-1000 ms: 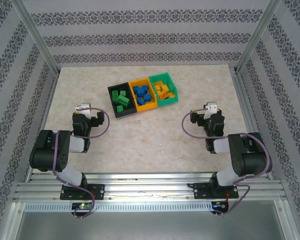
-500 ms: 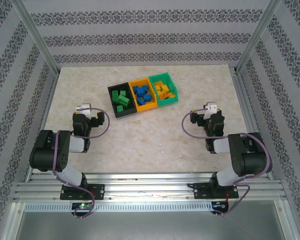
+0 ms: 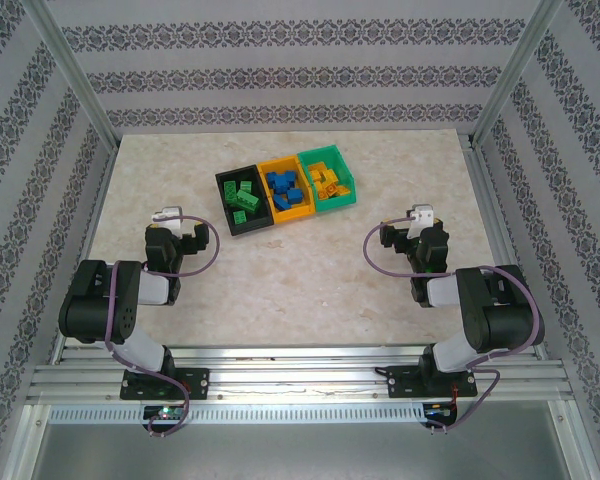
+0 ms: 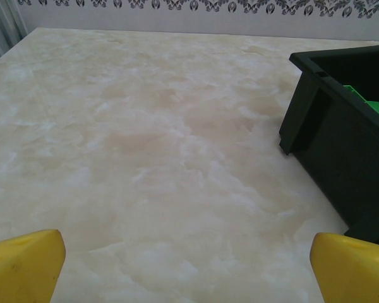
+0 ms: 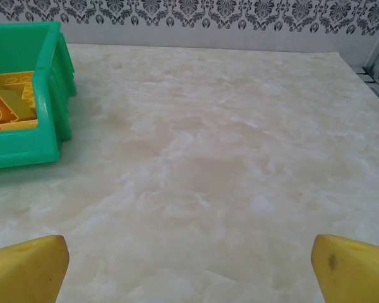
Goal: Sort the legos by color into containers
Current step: Reset both arms
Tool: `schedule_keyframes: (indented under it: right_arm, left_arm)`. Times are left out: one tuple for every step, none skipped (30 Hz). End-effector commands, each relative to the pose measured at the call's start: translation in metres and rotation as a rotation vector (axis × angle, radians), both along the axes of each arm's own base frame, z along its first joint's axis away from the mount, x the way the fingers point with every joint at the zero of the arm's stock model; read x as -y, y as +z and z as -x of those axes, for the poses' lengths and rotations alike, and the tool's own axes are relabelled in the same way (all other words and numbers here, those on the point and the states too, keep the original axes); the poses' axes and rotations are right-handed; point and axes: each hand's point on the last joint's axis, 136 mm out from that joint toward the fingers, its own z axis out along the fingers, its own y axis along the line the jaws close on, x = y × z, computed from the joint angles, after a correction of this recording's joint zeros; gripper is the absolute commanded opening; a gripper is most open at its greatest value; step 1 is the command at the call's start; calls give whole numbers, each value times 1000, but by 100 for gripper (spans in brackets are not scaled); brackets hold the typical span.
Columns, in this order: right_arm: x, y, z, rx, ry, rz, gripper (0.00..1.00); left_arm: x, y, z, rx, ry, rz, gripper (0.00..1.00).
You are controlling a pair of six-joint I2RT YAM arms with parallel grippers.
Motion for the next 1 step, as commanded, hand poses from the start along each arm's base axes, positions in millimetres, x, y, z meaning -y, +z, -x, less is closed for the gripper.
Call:
schedule_keyframes:
  right_arm:
    - [1, 6, -6, 18, 12, -10, 98]
  left_arm:
    - [3, 3, -2, 5, -17, -10, 99]
